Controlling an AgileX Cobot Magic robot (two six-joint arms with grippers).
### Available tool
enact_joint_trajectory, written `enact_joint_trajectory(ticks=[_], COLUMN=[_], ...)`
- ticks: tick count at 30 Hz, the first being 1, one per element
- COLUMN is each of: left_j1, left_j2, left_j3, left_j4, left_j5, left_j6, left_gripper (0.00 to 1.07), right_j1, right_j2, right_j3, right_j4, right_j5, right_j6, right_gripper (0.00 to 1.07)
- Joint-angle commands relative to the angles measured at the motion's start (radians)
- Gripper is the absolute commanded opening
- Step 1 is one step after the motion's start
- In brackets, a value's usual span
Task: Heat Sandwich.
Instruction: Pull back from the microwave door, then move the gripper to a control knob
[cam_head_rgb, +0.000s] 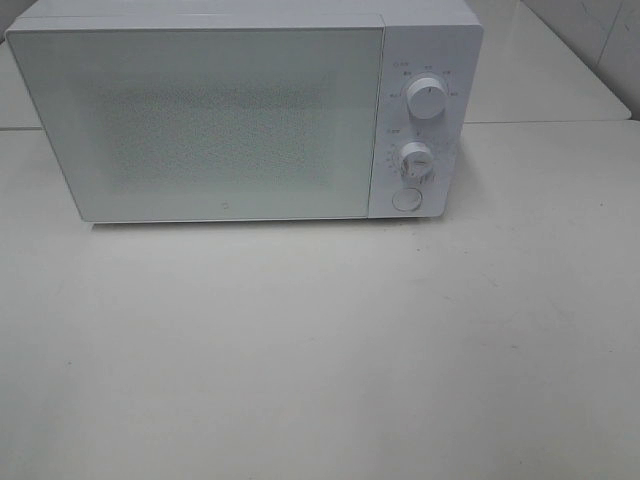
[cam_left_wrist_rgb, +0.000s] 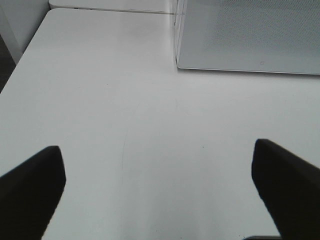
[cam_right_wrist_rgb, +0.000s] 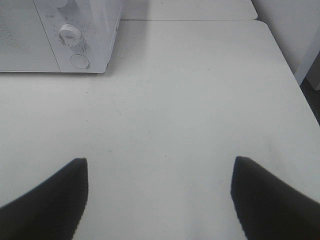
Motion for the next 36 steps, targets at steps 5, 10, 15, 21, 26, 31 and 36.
enact_joint_trajectory(ticks=[5, 10, 15, 21, 26, 31, 36], left_j1=[0.002, 0.002, 0.002, 0.002, 0.002, 0.002, 0.002], left_j2=[-0.017, -0.017, -0.017, -0.017, -0.017, -0.017, -0.017], left_j3=[0.002, 0.002, 0.002, 0.002, 0.002, 0.002, 0.002], left_j4=[-0.009, -0.009, -0.009, -0.009, -0.009, -0.009, -0.009], left_j5=[0.001, 0.001, 0.001, 0.001, 0.001, 0.001, 0.001], left_j6=[0.005, 0.005, 0.005, 0.005, 0.005, 0.005, 0.005], left_gripper=[0.96, 0.96, 0.96, 0.96, 0.96, 0.96, 0.96], right_j1=[-0.007, -0.007, -0.007, -0.007, -0.007, -0.007, -0.007], right_j2=[-0.025, -0.025, -0.025, 0.001, 0.059, 0.141, 0.239], right_j3=[0.0, 0.0, 0.0, -0.031, -0.069, -0.069, -0.061], right_j4=[0.002, 0.002, 0.002, 0.006, 0.005, 0.005, 0.005], right_j5=[-0.004, -0.004, -0.004, -0.028, -0.1, -0.189, -0.298], right_j6=[-0.011, -0.011, -0.011, -0.006, -0.006, -0.006, -0.006], right_gripper=[0.76, 0.76, 0.75, 0.75, 0.75, 0.75, 0.75])
